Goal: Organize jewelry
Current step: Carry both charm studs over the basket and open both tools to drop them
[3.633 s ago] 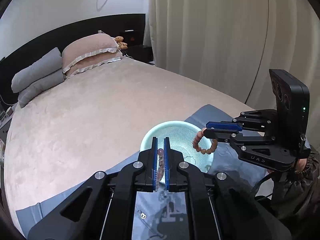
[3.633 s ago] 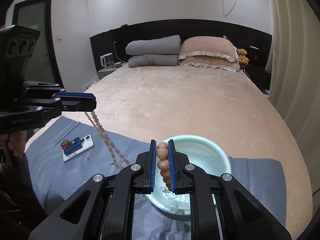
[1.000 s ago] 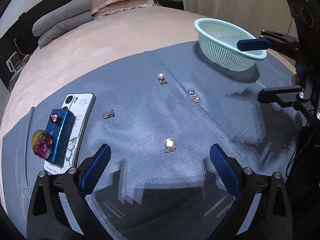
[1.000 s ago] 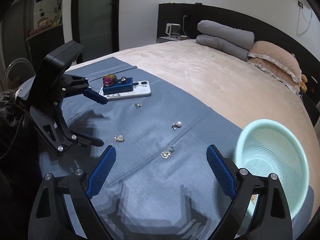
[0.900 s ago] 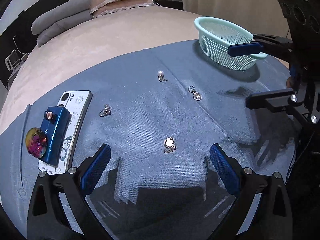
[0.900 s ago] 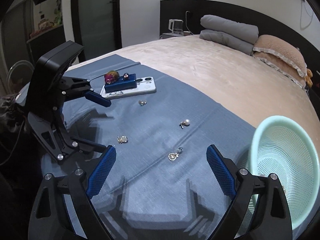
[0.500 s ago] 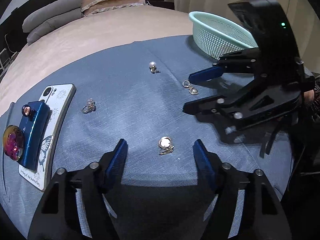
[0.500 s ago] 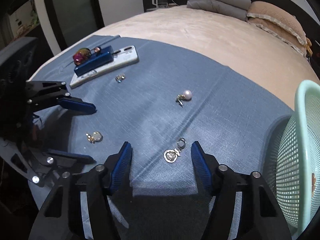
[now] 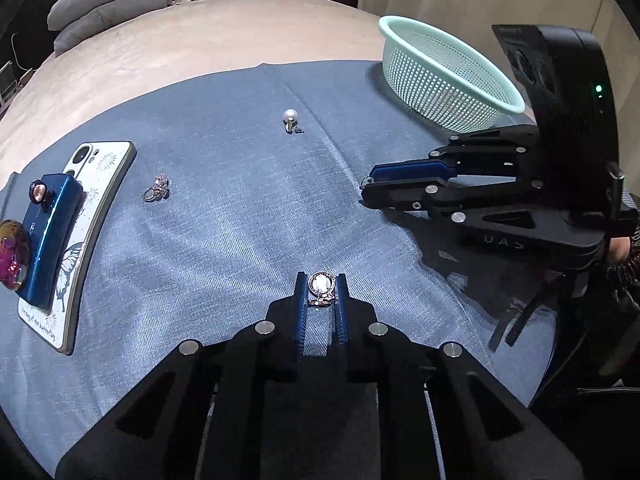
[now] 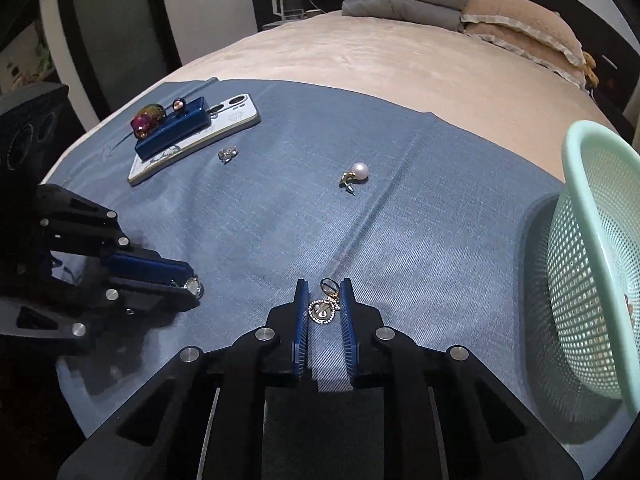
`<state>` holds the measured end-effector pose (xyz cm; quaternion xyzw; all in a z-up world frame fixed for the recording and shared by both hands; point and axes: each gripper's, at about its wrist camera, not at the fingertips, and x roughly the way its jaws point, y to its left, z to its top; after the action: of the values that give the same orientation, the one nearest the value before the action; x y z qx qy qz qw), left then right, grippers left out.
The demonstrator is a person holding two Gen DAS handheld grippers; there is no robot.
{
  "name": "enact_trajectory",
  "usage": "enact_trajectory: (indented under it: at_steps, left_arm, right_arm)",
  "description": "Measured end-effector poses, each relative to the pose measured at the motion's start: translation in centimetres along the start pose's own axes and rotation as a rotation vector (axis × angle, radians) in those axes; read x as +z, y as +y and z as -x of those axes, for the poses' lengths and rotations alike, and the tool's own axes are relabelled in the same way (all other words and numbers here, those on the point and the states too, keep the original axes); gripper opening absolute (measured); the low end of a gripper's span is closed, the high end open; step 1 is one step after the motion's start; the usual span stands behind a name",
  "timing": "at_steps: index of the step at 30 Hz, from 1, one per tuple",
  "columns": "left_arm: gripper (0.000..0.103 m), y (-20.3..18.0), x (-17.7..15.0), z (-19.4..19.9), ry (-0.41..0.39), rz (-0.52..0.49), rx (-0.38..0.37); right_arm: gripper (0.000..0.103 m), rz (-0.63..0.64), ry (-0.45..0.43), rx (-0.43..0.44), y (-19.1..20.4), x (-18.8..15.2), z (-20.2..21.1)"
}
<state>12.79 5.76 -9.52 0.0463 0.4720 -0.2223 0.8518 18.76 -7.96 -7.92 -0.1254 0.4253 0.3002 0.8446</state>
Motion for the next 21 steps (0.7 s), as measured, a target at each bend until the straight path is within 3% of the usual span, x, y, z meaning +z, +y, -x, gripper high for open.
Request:
enact_trajectory:
  at_steps: [5,13,21]
  left_arm:
    - [0.013,-0.9,1.4,2.0,0.002,0.001,0.003]
    - [0.013,-4.4,6.8,6.6,-0.109,-0.119,0.030]
    - [0.013,-9.9,13.1,4.8,-0.130,-0.233,-0.038]
  right_arm:
    - [0.015,0.003,-0.067,-0.015,0.3,0.3,4.1]
    - [0.015,-0.032,-0.195,-0.124,-2.8,1.5,12.1]
    - [0.015,-0.122,-0.229,-0.239,-9.2,0.8,16.7]
